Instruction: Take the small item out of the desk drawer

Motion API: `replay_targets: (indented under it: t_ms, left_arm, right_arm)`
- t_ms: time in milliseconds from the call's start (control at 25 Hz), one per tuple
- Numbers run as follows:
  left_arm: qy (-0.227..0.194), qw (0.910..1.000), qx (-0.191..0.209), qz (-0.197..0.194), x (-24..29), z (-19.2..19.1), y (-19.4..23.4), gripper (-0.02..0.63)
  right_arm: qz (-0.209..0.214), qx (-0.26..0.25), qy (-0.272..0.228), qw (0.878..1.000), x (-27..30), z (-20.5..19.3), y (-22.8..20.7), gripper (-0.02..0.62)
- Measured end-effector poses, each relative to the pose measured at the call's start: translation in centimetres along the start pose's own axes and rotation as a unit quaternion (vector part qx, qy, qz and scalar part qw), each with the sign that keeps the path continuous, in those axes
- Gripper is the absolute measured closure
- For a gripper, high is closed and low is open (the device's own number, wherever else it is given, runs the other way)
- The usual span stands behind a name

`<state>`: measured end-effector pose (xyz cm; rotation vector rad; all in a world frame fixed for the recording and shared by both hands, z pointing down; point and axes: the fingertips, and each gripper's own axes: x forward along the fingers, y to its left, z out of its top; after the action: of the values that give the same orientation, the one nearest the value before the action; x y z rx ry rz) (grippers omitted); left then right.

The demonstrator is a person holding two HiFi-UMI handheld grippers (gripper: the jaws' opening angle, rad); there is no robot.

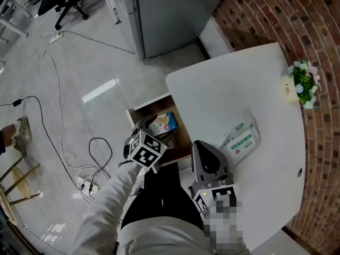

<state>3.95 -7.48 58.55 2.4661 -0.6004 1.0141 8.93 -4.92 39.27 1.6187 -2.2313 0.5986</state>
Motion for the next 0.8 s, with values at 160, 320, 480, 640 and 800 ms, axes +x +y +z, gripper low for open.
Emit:
replay_targets:
  t_ms: [160, 320, 480, 640, 800]
  left_arm:
    - [0.025, 0.9989, 0.036, -0.016, 1.9, -0.4, -0.3, 0.261]
    - [0.05, 0.9959, 0.068, -0.031, 3.7, -1.1, -0.5, 0.258]
    - [0.078, 0.9907, 0.103, -0.043, 5.3, -1.9, -0.7, 0.256]
    - [0.104, 0.9846, 0.129, -0.055, 6.9, -3.2, -0.9, 0.256]
    - [0.131, 0.9779, 0.149, -0.065, 8.1, -4.6, -1.0, 0.255]
  right_arm:
    - [0.0, 0.001, 0.007, 1.0, 0.6, -0.2, -0.6, 0.568]
    - [0.002, 0.0, 0.011, 1.0, 1.1, -0.5, -1.0, 0.568]
    - [0.005, -0.005, 0.019, 1.0, 1.6, -1.1, -1.3, 0.568]
    - [0.006, -0.01, 0.02, 1.0, 1.9, -1.4, -1.5, 0.568]
    - [0.011, -0.018, 0.02, 1.0, 2.4, -1.5, -1.2, 0.568]
